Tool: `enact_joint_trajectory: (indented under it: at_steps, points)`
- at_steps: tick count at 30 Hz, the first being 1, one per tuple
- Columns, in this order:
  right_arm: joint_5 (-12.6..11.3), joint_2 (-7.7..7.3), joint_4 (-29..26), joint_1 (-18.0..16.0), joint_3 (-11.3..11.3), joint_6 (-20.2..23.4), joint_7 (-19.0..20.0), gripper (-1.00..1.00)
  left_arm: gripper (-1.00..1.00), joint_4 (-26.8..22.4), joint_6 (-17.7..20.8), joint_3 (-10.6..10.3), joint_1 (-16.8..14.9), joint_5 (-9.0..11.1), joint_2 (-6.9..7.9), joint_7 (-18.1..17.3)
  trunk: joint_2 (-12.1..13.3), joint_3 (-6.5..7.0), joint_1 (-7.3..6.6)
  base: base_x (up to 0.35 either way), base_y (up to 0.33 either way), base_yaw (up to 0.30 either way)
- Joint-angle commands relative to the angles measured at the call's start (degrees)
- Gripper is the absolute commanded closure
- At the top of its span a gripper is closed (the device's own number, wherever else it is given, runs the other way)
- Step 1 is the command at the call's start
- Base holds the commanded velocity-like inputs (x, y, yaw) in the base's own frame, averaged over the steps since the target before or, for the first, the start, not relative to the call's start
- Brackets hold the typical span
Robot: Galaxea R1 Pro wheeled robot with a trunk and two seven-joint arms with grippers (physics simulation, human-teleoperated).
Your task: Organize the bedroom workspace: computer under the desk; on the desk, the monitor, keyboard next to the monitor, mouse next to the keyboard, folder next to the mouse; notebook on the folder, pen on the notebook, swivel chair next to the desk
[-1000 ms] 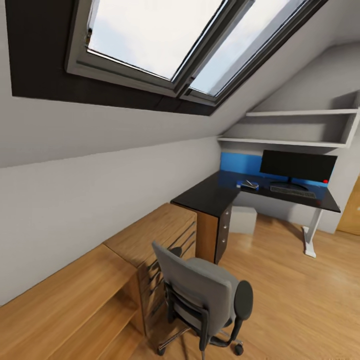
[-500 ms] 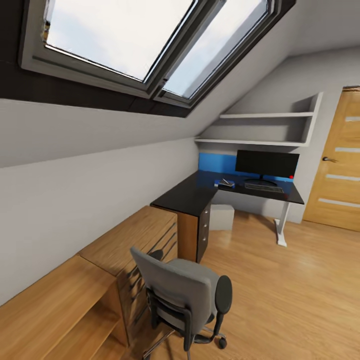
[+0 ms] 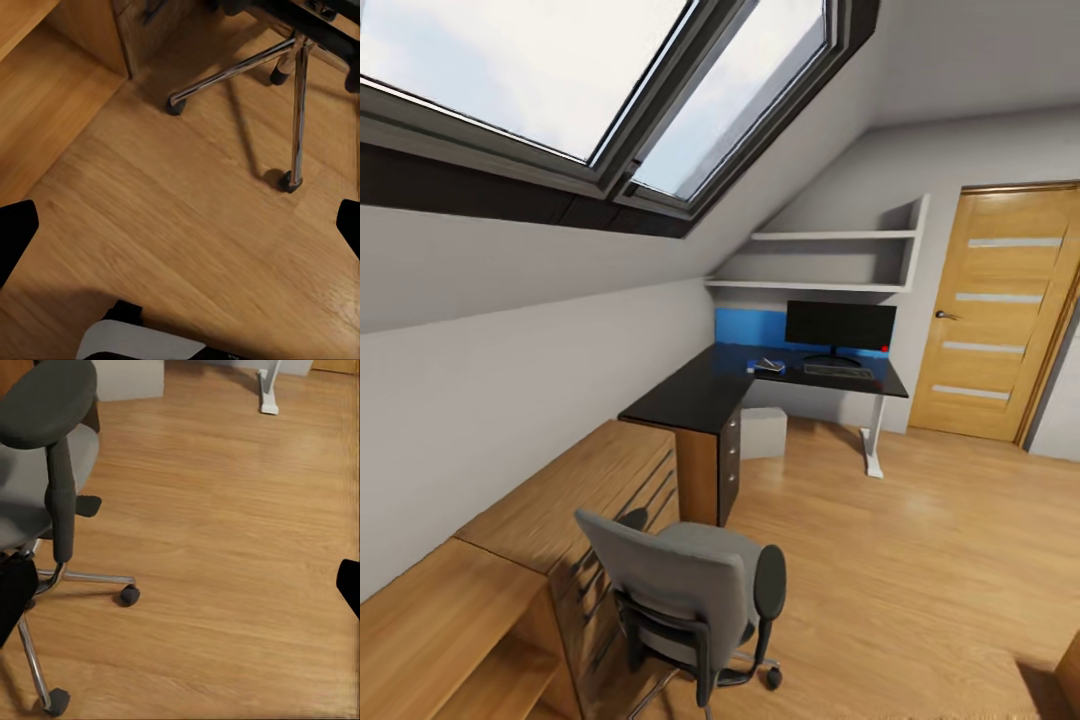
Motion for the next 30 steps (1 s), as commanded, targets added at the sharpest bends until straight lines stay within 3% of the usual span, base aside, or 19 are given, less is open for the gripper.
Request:
enact_joint_trajectory:
  at_steps: [1, 12, 23, 30]
  points:
    - [-0.19, 0.04, 0.11, -0.04, 0.49, -0.1, -0.34, -1.0, -1.0, -0.07, -0.23, -0.48, -0.03, 0.35, 0.03, 0.36, -0.03, 0.02, 0.02, 0.0, 0.15, -0.296]
    - [-0.19, 0.04, 0.11, -0.04, 0.49, -0.1, -0.35, -1.0, -1.0, -0.07, -0.23, -0.46, -0.03, 0.34, 0.03, 0.38, -0.03, 0.41, 0.02, 0.0, 0.263, -0.296]
    - [-0.16, 0.03, 0.11, -0.04, 0.49, -0.1, -0.33, -1.0, -1.0, -0.07, -0.23, -0.48, -0.03, 0.35, 0.03, 0.35, -0.03, 0.8, 0.02, 0.0, 0.052, -0.296]
    - [-0.13, 0.03, 0.11, -0.04, 0.49, -0.1, -0.36, -1.0, -1.0, -0.07, -0.15, -0.45, -0.03, 0.41, 0.03, 0.4, -0.03, 1.03, 0.02, -0.019, 0.204, -0.292]
